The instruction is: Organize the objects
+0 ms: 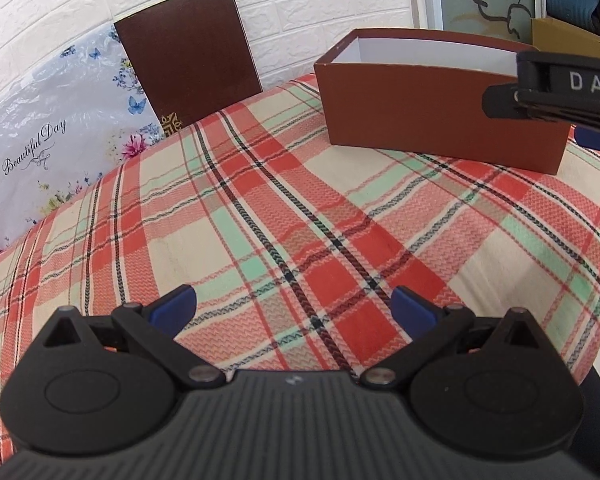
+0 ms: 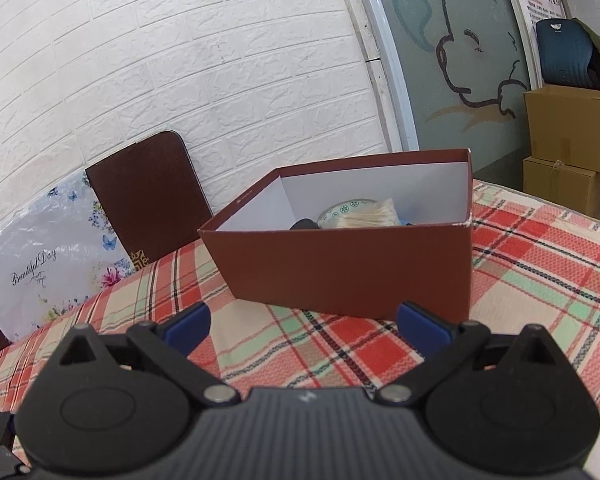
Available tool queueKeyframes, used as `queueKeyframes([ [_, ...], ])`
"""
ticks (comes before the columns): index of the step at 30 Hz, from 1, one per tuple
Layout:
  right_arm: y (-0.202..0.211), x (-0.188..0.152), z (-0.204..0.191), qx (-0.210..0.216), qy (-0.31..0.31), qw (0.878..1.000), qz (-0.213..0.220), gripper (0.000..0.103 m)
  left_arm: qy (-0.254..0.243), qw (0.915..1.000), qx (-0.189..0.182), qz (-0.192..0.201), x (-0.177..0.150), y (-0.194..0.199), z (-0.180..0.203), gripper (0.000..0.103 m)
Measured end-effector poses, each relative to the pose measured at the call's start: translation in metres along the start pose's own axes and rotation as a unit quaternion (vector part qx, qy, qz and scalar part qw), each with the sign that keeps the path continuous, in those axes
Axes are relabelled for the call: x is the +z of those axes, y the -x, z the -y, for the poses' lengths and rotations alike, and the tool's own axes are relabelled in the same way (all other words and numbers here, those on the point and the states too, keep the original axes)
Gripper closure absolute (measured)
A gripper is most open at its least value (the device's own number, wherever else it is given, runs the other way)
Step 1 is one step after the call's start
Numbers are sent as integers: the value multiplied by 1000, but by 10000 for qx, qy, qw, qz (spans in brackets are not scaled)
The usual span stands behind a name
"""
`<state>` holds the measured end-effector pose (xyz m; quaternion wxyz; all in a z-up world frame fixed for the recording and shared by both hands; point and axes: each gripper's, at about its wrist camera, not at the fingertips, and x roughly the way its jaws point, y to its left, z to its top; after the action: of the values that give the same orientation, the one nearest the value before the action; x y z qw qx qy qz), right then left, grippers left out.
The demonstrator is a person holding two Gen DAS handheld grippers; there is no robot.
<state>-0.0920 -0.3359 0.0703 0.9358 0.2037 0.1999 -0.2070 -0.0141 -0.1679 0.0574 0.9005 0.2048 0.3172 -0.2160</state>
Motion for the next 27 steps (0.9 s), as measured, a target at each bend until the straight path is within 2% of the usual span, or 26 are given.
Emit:
queueKeyframes([
  [16, -4, -3, 6, -12, -129, 9999, -94, 0, -100, 9999, 57, -5, 0, 2, 5, 0],
  [27, -6, -4, 5, -2, -169, 9998, -138, 0, -94, 9999, -40, -82, -1, 5, 5, 0],
])
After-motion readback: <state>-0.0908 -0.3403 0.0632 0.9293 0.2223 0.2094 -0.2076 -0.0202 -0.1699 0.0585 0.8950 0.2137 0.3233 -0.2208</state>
